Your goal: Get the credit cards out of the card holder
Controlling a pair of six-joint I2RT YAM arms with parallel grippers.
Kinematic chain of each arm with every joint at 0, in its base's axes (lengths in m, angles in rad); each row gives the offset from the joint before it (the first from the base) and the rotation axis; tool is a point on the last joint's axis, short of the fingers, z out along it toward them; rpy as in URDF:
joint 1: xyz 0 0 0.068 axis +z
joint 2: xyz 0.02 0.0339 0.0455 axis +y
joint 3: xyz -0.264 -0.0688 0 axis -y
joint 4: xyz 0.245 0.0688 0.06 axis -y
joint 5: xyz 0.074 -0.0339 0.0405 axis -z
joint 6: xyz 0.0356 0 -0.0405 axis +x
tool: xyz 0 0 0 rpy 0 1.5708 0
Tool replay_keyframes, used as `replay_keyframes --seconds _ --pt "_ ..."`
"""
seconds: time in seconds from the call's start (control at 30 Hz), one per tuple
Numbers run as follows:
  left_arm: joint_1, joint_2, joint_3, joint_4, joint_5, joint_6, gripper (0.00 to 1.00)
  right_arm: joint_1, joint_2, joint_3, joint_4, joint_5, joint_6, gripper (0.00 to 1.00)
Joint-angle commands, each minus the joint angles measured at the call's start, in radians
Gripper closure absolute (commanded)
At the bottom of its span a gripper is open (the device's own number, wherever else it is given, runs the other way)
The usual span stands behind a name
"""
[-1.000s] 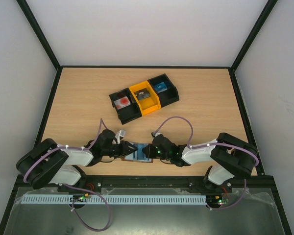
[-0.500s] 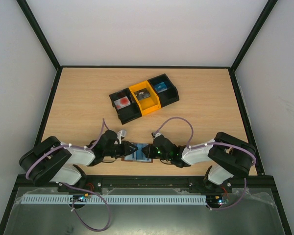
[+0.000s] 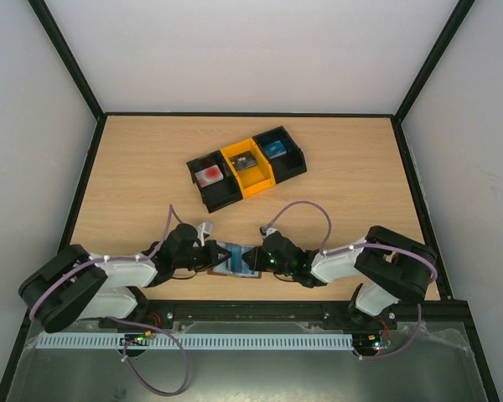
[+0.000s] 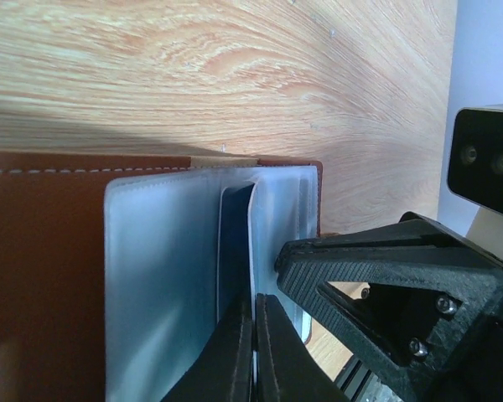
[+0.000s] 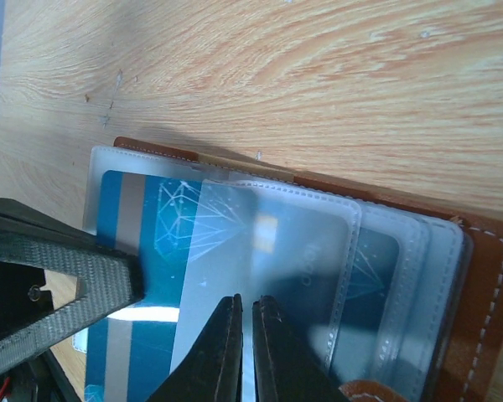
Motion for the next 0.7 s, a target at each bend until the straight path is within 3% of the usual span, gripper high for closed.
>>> replay_keyframes --seconds 0.0,0.37,0.67 --pt "0.005 -0.093 0.005 -0.150 -0.059 0.026 0.97 0.015 0.049 -0.049 -0.162 0.016 0.004 0.92" --pt "0.041 -0.302 0.044 -0.390 -0.114 0.025 0.97 0.015 -0.001 -0.004 -0.212 0.028 -0.042 0.91" --pt "0.055 -0.447 0.136 -0.557 -0.113 0.046 0.97 0.017 -0.188 0.062 -0.328 0.108 -0.201 0.85"
